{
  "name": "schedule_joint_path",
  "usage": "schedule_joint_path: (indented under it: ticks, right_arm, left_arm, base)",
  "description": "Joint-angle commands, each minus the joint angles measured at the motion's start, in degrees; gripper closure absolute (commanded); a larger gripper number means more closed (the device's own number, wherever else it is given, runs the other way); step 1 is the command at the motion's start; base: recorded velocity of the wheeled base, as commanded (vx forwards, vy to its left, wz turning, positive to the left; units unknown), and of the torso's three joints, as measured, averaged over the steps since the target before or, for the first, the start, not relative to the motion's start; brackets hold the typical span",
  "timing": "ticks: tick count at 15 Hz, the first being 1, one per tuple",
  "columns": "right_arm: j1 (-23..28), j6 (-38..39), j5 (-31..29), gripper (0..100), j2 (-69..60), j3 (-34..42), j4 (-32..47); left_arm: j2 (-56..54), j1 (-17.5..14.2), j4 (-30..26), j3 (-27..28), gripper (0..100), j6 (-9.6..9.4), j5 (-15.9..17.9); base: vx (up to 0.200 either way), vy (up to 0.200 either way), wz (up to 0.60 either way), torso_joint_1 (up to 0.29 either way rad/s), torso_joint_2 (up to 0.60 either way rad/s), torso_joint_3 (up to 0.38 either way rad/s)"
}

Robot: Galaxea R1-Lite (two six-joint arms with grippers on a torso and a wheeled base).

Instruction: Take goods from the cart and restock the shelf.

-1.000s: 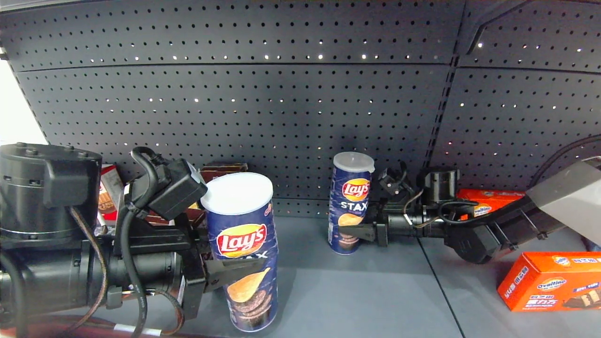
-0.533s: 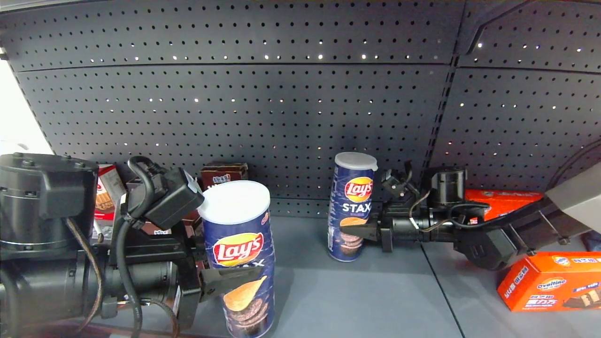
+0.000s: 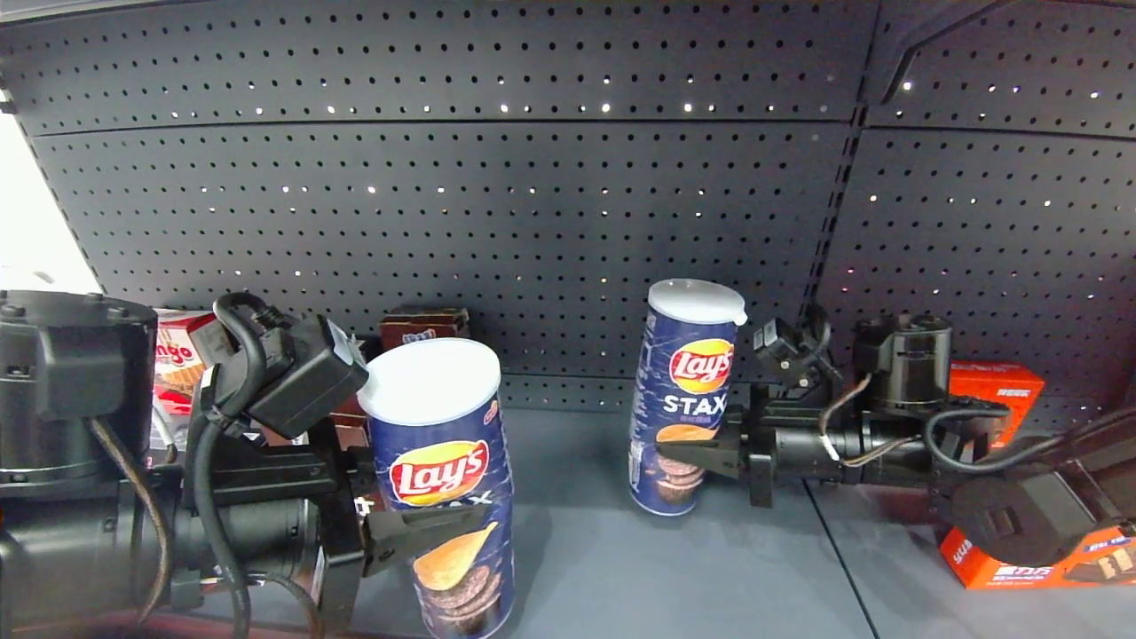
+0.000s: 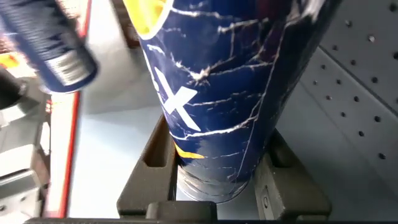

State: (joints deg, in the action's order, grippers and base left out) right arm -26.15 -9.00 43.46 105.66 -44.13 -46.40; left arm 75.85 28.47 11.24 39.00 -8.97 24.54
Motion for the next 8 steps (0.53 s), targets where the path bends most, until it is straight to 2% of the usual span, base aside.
schedule_joint_path:
  ticks: [1,5,8]
  right_arm:
    - [-0.4,0.0,-0.8,100,-4.1,3.9,-0.7]
    - [-2.4,0.1,-1.4,100,-7.9,12.2,-5.0]
    - [-4.5,0.1,-2.0,100,-8.3,14.4,-6.8]
  left_arm:
    - [-0.3,0.0,0.0,-0.4,100,0.01,0.0]
    - [-0.5,-0.1,0.0,-0.6,100,0.01,-0.1]
    - [-0.6,-0.1,0.0,-0.6,100,0.1,-0.1]
  base:
    - [0.0,0.0,0.0,0.0,0.0,0.0]
    - [0.0,0.0,0.0,0.0,0.0,0.0]
    - [0.0,0.0,0.0,0.0,0.0,0.0]
